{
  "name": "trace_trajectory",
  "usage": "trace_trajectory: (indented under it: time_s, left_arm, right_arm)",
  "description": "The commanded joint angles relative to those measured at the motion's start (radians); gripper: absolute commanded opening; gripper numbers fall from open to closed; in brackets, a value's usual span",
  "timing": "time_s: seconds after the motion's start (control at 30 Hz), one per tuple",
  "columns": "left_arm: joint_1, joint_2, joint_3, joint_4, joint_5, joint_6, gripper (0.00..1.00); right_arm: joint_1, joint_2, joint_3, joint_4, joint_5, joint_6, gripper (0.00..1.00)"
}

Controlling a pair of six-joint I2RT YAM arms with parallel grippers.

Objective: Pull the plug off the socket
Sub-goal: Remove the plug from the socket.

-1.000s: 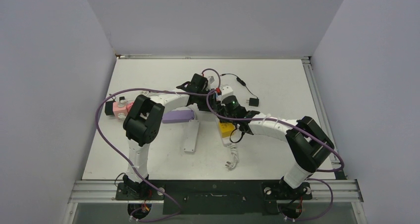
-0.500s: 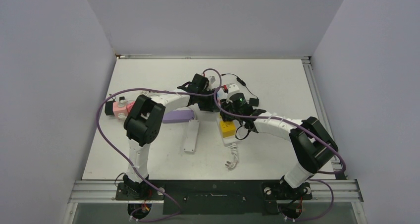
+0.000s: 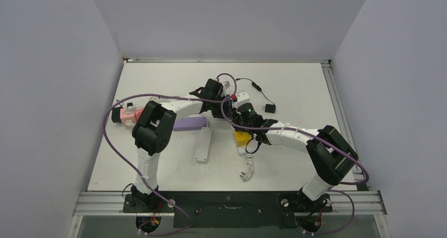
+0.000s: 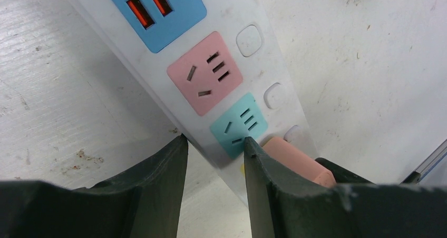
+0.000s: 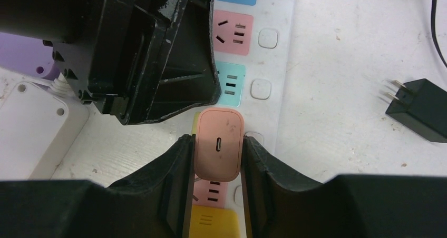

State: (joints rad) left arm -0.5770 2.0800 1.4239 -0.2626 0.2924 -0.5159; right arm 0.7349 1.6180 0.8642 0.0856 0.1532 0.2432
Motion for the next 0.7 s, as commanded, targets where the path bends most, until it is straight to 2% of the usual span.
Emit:
trace_trajectory:
  time_s: [0.0,0.17,0.47,0.67]
  left_arm:
    - [-0.012,0.097,-0.034,-0.110,-0.124,0.063,0.38]
    - [-0.012,0.097,-0.034,-0.112,-0.124,0.063,0.38]
    - [-0.013,0.099,-0.033,-0.112,-0.127,0.065,0.38]
    - [-0.013,0.100,-0.031,-0.113,-0.128,0.067,0.38]
  right_arm:
    - [0.040,-0.016,0.036,-0.018,0.027,-0.038,0.05]
    - [0.033,-0.028,0.028,-0.014,0.017,-0.024,0.05]
    - [-0.086,-0.073,-0.021,0.030,-0.144,0.034,0.05]
    - [-0.094,-0.079,-0.025,0.035,-0.170,0.031,0.05]
